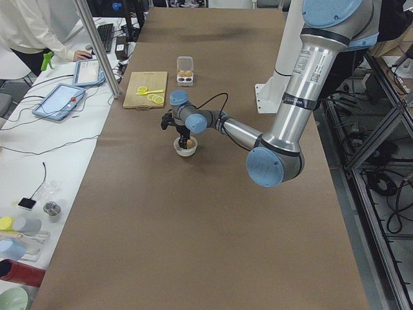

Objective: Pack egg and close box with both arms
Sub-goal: 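Lower the left gripper into the bowl and close on the egg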

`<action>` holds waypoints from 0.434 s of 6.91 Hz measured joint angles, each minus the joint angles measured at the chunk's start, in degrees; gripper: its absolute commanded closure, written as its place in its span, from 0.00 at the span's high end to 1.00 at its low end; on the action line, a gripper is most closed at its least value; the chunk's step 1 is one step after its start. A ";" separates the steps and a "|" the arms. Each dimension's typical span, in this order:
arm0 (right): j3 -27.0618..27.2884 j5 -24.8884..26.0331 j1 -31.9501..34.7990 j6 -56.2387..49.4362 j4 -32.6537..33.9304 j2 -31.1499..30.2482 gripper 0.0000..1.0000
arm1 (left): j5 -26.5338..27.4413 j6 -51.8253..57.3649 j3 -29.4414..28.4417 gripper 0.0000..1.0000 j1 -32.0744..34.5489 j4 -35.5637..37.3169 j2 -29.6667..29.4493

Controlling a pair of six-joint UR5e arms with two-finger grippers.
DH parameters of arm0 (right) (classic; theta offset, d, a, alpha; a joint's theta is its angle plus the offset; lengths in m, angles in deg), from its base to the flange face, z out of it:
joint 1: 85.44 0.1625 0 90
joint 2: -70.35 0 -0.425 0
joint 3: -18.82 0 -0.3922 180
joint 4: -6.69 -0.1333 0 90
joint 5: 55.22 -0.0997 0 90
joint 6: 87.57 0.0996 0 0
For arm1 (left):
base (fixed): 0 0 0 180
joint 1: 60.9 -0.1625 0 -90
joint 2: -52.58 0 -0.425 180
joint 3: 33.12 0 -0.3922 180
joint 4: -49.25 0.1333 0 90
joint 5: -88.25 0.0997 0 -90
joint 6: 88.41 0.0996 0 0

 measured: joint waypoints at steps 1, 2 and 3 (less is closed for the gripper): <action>0.00 0.01 0.00 0.00 0.00 0.06 1.00 | 0.00 0.02 -0.13 0.69 -0.01 0.00 0.03; 0.00 0.01 0.00 0.00 0.03 0.14 1.00 | 0.00 0.08 -0.27 0.69 -0.01 0.00 0.06; 0.01 0.01 0.00 0.00 0.04 0.19 1.00 | 0.00 0.12 -0.42 0.69 -0.02 0.00 0.06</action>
